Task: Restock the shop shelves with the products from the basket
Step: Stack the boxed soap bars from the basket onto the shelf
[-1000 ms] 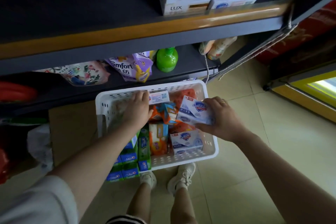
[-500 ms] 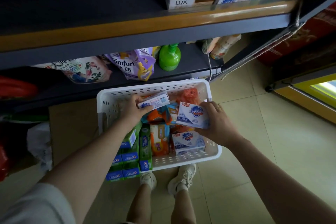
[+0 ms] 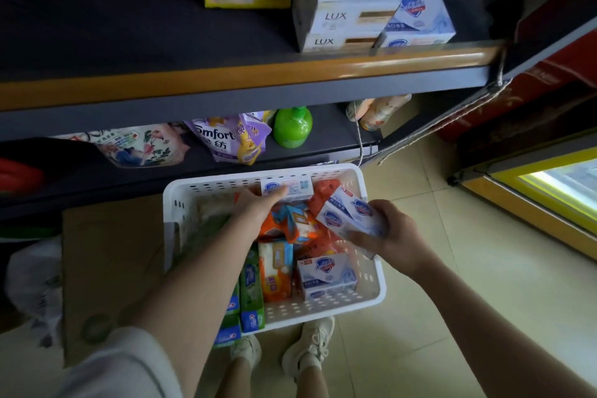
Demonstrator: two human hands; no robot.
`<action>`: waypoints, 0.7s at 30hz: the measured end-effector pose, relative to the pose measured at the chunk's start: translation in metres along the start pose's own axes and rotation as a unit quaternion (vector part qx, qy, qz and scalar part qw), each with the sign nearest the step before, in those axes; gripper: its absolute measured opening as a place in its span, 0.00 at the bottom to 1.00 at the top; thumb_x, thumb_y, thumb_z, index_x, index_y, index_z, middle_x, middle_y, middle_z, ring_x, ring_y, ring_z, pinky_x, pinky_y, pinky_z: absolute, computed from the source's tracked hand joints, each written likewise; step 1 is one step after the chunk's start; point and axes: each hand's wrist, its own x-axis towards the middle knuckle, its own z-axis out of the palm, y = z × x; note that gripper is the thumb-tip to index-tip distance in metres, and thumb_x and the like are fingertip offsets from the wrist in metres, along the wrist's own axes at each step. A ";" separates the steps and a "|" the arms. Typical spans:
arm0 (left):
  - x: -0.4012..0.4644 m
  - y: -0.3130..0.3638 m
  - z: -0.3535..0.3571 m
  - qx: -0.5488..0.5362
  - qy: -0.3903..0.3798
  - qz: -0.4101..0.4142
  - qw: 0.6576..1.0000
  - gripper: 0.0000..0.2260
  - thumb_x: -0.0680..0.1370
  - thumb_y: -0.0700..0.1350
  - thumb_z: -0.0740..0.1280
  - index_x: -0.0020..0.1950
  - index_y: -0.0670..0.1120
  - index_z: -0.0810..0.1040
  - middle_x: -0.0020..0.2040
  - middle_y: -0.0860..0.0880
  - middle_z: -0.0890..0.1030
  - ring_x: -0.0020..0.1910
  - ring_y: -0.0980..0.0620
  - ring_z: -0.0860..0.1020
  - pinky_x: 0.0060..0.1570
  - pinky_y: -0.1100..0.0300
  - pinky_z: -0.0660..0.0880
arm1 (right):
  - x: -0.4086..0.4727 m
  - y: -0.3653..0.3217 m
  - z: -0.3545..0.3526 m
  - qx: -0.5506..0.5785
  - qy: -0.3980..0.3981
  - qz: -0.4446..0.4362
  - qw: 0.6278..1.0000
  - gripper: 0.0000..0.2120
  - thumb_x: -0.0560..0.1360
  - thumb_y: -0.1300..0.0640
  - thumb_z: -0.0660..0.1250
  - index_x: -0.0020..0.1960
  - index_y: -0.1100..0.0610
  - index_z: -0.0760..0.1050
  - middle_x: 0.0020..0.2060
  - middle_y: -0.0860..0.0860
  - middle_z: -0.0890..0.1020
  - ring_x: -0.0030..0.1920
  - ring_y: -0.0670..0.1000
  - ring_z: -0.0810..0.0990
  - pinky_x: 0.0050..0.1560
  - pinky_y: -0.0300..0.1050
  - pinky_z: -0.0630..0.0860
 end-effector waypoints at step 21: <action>-0.052 0.011 -0.005 0.219 0.022 0.250 0.943 0.26 0.62 0.47 0.78 0.54 0.41 0.72 0.52 0.46 0.78 0.49 0.47 0.76 0.45 0.57 0.73 | -0.002 -0.008 -0.022 -0.012 0.037 0.015 0.999 0.24 0.65 0.40 0.73 0.53 0.53 0.72 0.47 0.50 0.80 0.44 0.50 0.79 0.44 0.47 0.79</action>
